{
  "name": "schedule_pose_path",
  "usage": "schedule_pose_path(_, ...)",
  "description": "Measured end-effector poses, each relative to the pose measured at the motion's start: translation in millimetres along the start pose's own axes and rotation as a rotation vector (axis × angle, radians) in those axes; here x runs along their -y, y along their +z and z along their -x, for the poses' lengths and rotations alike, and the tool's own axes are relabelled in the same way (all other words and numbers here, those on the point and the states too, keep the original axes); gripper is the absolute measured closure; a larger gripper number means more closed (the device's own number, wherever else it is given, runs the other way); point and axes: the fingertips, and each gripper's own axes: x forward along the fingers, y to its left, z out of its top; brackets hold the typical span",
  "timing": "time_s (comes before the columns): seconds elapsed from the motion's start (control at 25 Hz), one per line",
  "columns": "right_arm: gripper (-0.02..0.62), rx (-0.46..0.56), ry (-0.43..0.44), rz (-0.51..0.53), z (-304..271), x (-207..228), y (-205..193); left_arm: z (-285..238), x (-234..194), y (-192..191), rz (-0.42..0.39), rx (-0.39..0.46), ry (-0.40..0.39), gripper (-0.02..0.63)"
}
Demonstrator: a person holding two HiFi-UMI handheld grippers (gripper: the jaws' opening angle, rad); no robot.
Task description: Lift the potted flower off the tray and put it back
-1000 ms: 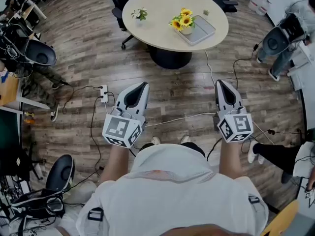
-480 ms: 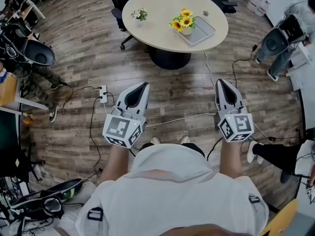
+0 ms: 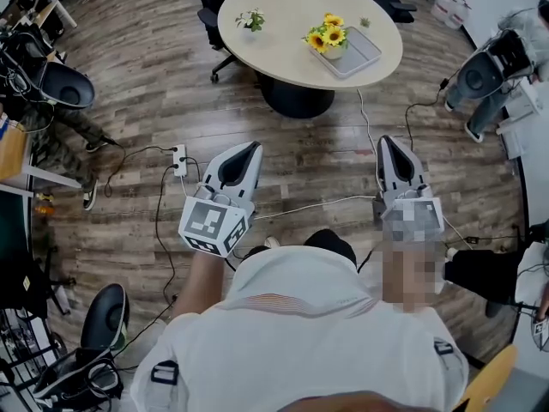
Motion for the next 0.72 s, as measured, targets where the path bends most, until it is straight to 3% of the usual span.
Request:
schedule_pose_path(0.44, 0.595, -0.030, 0.038, 0.008, -59, -1, -13, -33, -42, -4, 0.000, -0.015, 0.002, 0.601)
schedule_pose_path(0.72, 0.595, -0.031, 0.075, -0.021, -134, 45, -18, -99, -79, 3, -0.012, -0.036, 0.045, 0.601)
